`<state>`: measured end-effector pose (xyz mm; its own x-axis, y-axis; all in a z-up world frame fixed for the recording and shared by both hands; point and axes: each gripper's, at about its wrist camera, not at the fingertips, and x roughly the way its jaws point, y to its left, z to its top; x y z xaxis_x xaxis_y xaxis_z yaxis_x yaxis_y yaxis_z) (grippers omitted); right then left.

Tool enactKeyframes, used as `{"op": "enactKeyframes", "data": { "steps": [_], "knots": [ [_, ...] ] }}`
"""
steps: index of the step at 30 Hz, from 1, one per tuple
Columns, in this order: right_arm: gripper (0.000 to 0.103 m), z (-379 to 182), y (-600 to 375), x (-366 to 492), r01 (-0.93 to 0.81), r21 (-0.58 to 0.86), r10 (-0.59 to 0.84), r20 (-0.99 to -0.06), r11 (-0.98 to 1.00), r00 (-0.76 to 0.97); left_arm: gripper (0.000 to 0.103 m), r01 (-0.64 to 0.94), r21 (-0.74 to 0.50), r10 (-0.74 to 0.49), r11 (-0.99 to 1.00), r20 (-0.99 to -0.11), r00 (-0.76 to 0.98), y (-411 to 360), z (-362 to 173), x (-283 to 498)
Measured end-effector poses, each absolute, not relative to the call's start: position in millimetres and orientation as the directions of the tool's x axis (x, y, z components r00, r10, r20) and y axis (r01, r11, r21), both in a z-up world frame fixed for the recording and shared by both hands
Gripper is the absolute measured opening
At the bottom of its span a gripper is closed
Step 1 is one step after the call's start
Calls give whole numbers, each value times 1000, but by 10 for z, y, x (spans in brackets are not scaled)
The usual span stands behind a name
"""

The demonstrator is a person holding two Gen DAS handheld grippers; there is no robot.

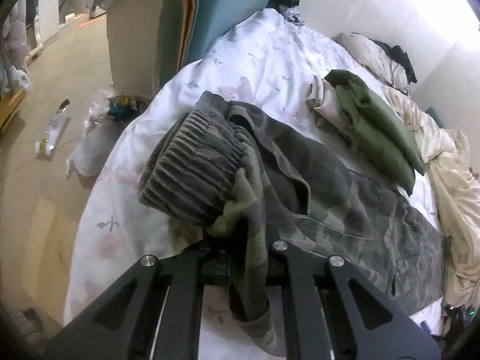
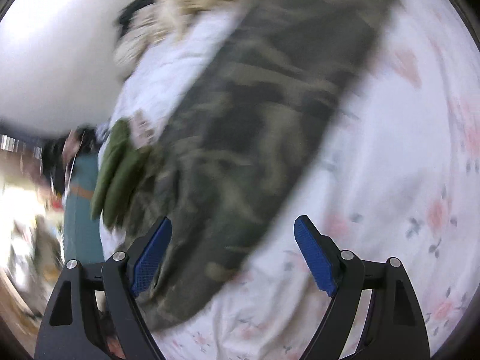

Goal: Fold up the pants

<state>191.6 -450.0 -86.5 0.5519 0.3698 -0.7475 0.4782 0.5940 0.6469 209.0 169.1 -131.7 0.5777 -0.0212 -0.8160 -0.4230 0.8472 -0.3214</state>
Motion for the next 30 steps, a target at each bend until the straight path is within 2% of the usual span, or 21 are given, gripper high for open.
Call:
{"op": "enactKeyframes", "data": {
  "steps": [3,6,9,14,17,19,22,24,25,26,30],
  "knots": [
    [82,-1153,-4736,1833,552,672,383,-738,493,556,7,-440,-325,-19,837,-821,570,1660,-1348,2084],
    [79,-1234,-4987,1979,557,678,333,-728,480,598,7,-457,-323,-15,829,-829,559,1673,-1368,2090],
    [72,-1285,-5292,2173,538,697,294,-701,474,649,7,-457,-311,-8,833,-833,554,1660,-1358,2104],
    [50,-1353,-5997,2444,538,709,191,-668,455,719,7,-458,-303,-6,836,-839,545,1670,-1373,2092],
    [43,-1424,-6335,2537,531,731,180,-645,428,743,7,-452,-304,-6,839,-834,551,1672,-1391,2087],
    [43,-1410,-6460,2595,524,722,157,-643,451,750,7,-457,-309,-8,834,-835,550,1675,-1398,2091],
    [34,-1465,-6586,2674,530,715,138,-645,456,751,7,-465,-299,3,833,-838,545,1644,-1406,2117],
    [24,-1484,-6663,2709,527,719,137,-641,454,756,7,-464,-279,18,841,-842,539,1613,-1409,2130],
    [12,-1480,-6678,2726,536,704,128,-653,466,746,7,-466,-276,21,841,-844,536,1607,-1410,2129],
    [7,-1464,-6699,2741,546,685,113,-667,483,737,7,-468,-278,19,839,-844,536,1617,-1407,2129],
    [4,-1269,-6622,2689,518,686,63,-631,510,773,6,-465,-353,-40,812,-828,560,1734,-1377,2096]
  ]
}}
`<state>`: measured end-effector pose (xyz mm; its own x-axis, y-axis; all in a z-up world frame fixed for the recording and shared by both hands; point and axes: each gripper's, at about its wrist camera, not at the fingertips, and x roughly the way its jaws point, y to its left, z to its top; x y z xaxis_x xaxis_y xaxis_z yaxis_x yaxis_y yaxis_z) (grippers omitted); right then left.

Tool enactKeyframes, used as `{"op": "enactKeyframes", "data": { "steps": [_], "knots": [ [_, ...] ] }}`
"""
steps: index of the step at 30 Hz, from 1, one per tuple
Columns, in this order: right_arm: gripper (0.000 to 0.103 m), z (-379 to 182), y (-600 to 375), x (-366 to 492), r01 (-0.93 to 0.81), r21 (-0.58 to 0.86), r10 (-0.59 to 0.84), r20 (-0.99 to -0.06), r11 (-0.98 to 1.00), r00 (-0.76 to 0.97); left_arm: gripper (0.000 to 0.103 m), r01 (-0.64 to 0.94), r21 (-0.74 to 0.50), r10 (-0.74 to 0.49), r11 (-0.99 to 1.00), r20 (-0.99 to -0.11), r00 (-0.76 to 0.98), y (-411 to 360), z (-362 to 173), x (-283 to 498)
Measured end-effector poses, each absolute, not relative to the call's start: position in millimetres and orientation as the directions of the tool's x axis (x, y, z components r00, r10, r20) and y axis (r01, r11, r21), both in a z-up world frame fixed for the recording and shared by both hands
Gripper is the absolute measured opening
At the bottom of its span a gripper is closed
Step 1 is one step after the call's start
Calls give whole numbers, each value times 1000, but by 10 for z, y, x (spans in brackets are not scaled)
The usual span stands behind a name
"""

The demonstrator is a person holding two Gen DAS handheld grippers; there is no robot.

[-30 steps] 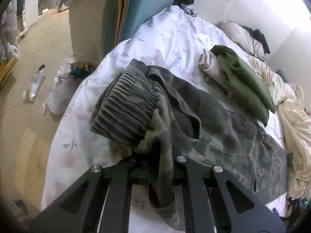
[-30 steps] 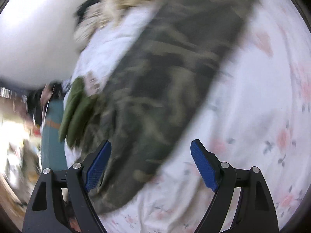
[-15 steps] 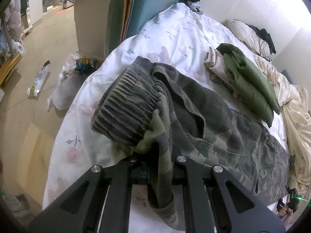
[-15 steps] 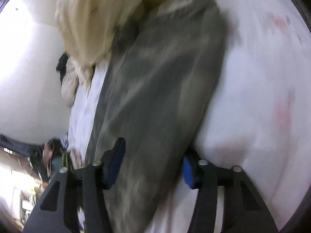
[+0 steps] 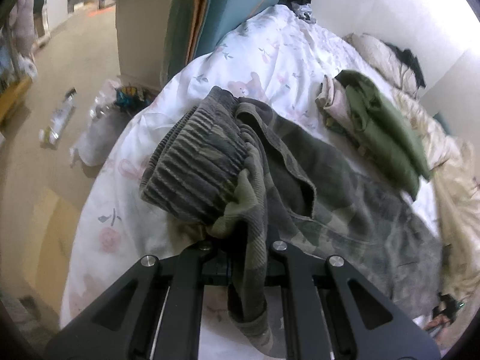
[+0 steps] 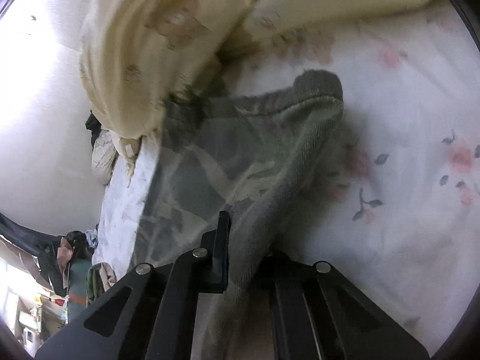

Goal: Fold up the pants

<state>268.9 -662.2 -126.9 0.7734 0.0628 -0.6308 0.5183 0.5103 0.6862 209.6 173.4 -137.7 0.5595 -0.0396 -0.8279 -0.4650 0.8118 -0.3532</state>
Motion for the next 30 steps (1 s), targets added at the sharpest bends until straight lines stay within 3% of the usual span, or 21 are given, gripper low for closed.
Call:
{"op": "enactKeyframes", "data": {
  "steps": [6,14,26,30],
  "knots": [
    [3,-843,-6481,2634,500,655,11,-613,566,790,6,-444,-387,-63,808,-806,588,1805,-1055,1983],
    [2,-438,-6343,2355,528,559,-14,-678,640,735,6,-405,-351,-76,845,-826,558,2016,-655,1765],
    [2,-271,-5997,1384,649,490,51,-819,582,572,6,-342,-328,-127,881,-858,498,2534,-265,826],
    [2,-249,-5900,1128,665,397,59,-881,633,470,7,-338,-303,-135,891,-888,439,2717,-314,594]
  ]
}}
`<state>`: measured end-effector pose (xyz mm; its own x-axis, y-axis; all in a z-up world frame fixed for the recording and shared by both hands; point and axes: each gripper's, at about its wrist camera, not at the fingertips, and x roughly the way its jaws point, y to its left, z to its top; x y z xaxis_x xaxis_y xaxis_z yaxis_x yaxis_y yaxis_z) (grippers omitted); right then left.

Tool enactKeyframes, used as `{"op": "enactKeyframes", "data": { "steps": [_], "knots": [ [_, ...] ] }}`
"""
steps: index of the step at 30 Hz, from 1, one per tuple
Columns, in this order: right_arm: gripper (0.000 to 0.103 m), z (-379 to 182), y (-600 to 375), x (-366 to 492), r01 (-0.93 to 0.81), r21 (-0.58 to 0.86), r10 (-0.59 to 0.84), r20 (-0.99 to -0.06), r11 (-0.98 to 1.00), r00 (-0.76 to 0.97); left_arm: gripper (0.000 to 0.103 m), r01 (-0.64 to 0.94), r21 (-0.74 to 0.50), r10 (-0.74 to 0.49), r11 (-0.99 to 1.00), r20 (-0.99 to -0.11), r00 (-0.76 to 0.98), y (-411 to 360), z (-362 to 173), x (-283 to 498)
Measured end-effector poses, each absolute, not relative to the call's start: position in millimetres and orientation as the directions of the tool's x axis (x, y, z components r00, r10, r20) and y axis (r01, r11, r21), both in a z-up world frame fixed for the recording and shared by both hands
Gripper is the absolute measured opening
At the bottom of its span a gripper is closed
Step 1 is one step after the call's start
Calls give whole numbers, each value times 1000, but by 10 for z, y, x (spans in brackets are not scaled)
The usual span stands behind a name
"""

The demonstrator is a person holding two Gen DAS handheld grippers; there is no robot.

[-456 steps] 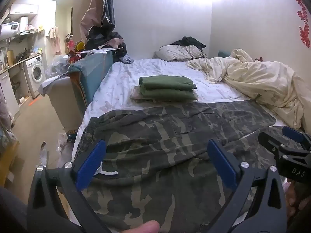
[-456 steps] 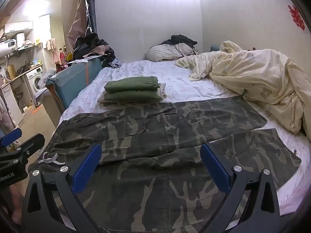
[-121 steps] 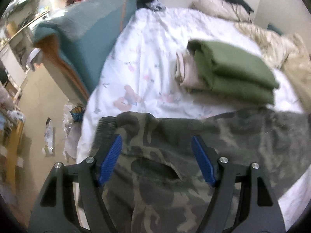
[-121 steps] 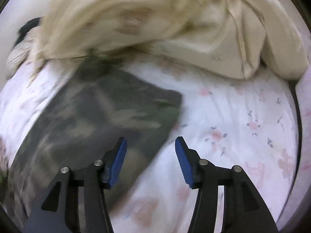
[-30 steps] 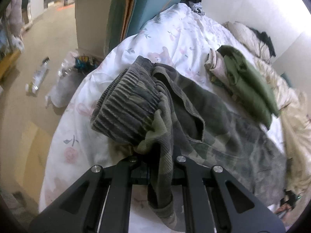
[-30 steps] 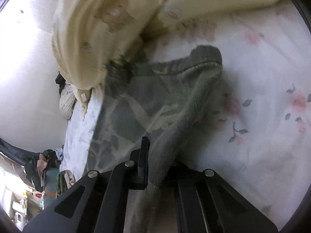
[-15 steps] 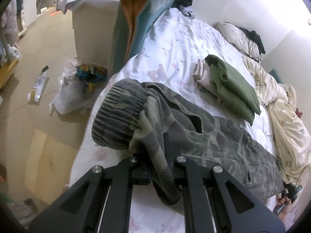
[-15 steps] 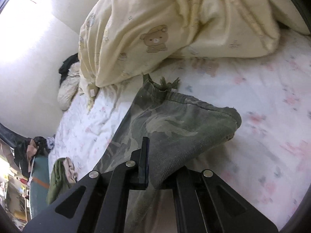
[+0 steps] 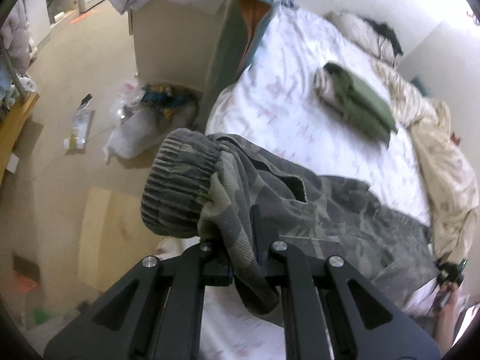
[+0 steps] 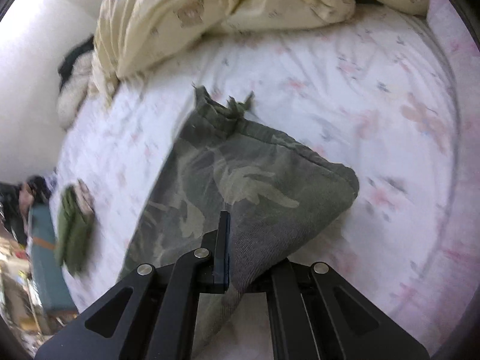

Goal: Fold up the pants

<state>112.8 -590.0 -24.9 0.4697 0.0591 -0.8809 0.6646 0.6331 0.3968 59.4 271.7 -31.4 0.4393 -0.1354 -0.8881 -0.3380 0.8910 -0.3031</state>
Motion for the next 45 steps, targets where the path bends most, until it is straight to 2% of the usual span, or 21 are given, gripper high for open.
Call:
{"op": "enactKeyframes", "data": {
  "steps": [2,7,9,11,12,14,17,20,22,24,28,30,31,32,36,39,45],
  "knots": [
    [2,-320,-5872,1064,682,336,43,-912,650,408,7,-362,-312,-167,878,-910,380,2771,-469,618],
    [4,-922,-5789,1307,676,121,66,-992,727,107,7,-376,-215,-126,901,-961,247,2659,-798,758],
    [9,-1078,-5800,1331,679,85,74,-996,729,45,7,-361,-186,-99,914,-965,245,2592,-797,761],
    [25,-1079,-5807,1337,674,53,49,-998,737,24,7,-347,-165,-79,923,-966,248,2531,-793,761],
    [30,-1060,-5809,1324,676,30,33,-999,737,8,7,-347,-167,-80,923,-965,251,2517,-786,751],
    [49,-973,-5798,1304,669,-37,-23,-999,743,-29,7,-347,-176,-86,921,-962,259,2520,-765,752],
    [54,-592,-5715,1237,647,-119,-152,-988,753,-5,8,-345,-176,-83,922,-960,268,2493,-726,767],
    [62,-21,-5480,1135,644,-136,-282,-951,753,128,8,-332,-187,-89,924,-953,288,2456,-669,788],
    [62,305,-5125,1087,581,-6,-215,-932,814,291,8,-324,-184,-85,928,-952,295,2421,-639,809],
    [62,434,-4530,1107,419,179,-8,-914,890,406,8,-313,-176,-81,933,-952,294,2376,-630,841],
    [61,317,-3248,1176,135,350,265,-866,927,424,8,-284,-170,-80,944,-950,303,2285,-597,885],
    [47,89,-2488,1138,5,455,422,-830,890,364,8,-268,-161,-74,950,-949,307,2241,-583,891],
    [29,-55,-2136,1101,-48,509,496,-809,860,316,8,-256,-155,-71,954,-949,308,2212,-578,893],
    [22,-201,-1807,1043,-82,543,543,-794,835,271,8,-252,-152,-69,956,-949,308,2200,-576,891],
    [18,-862,-607,740,-227,553,582,-809,802,83,8,-248,-149,-68,957,-949,306,2186,-580,893],
    [18,-1205,-148,571,-295,536,564,-826,791,12,8,-235,-147,-68,961,-946,316,2147,-556,892],
    [12,-1690,-32,487,-288,471,479,-876,833,-49,8,-130,-105,-68,986,-963,262,1890,-686,946]
  ]
}}
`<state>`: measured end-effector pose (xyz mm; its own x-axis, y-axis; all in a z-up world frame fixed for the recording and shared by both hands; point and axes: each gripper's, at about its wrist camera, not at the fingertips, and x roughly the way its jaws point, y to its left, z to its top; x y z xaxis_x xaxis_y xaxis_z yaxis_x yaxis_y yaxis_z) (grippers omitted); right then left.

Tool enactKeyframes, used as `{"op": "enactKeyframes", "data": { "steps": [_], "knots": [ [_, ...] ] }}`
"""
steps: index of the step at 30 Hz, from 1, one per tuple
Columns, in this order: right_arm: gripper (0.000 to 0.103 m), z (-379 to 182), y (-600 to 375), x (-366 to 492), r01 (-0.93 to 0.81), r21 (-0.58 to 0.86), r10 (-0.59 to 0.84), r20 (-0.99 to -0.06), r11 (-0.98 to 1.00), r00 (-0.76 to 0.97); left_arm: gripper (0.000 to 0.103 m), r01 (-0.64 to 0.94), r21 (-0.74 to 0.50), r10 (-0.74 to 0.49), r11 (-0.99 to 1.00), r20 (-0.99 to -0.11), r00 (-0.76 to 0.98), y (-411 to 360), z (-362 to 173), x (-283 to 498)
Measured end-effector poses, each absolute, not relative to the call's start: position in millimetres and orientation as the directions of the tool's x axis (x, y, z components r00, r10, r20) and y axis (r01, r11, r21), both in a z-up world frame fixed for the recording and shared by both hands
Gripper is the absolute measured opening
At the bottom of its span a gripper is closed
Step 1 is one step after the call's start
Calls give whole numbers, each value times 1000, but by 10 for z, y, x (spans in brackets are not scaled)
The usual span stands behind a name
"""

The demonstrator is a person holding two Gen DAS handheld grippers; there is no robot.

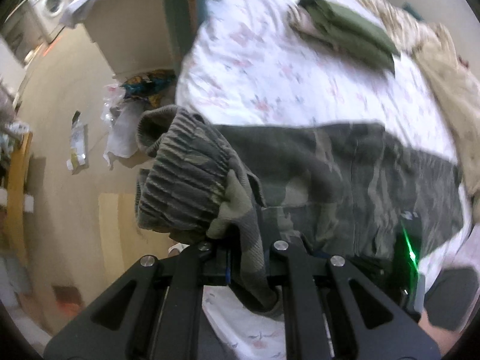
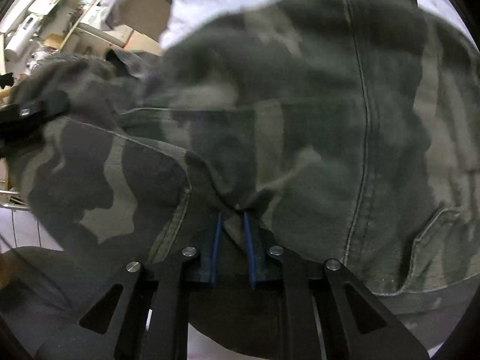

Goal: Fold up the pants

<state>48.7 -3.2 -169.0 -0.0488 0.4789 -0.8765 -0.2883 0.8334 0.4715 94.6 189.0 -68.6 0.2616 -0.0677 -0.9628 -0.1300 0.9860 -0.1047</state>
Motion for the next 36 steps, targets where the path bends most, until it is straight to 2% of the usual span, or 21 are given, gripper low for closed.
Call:
{"op": "enactKeyframes", "data": {
  "steps": [4,6,9,10,11,12,13,19,23,30,36],
  "knots": [
    [12,-1749,32,534,-303,462,464,-883,834,-69,8,-100,-49,-21,994,-964,266,1786,-684,963],
    [19,-1638,-45,537,-293,505,507,-858,812,-76,8,-108,-50,-19,993,-962,272,1795,-676,962],
    [21,-1387,-380,568,-285,557,577,-816,780,-18,8,-119,-47,-13,992,-961,276,1817,-669,949],
    [27,-1326,-536,566,-276,558,582,-814,782,3,8,-116,-38,-4,993,-960,278,1812,-669,945],
    [48,-1279,-698,577,-264,560,584,-812,786,18,8,-113,-28,5,993,-961,277,1804,-678,946],
    [59,-1220,-933,596,-245,562,586,-810,790,33,8,-108,-12,19,994,-962,274,1788,-689,951],
    [75,-1203,-1064,596,-237,562,587,-808,793,49,8,-101,6,34,995,-961,273,1768,-695,954],
    [77,-1032,-2381,593,-100,526,534,-813,844,231,8,-54,63,77,997,-943,324,1587,-592,940],
    [77,-879,-2958,618,7,515,483,-809,857,335,8,28,174,149,984,-906,396,1265,-453,884],
    [77,-606,-3400,682,48,619,526,-702,784,481,8,104,276,189,955,-843,504,432,-256,837],
    [77,-533,-3491,772,54,665,540,-649,745,536,8,319,395,154,861,-802,577,-723,-377,592]
  ]
}}
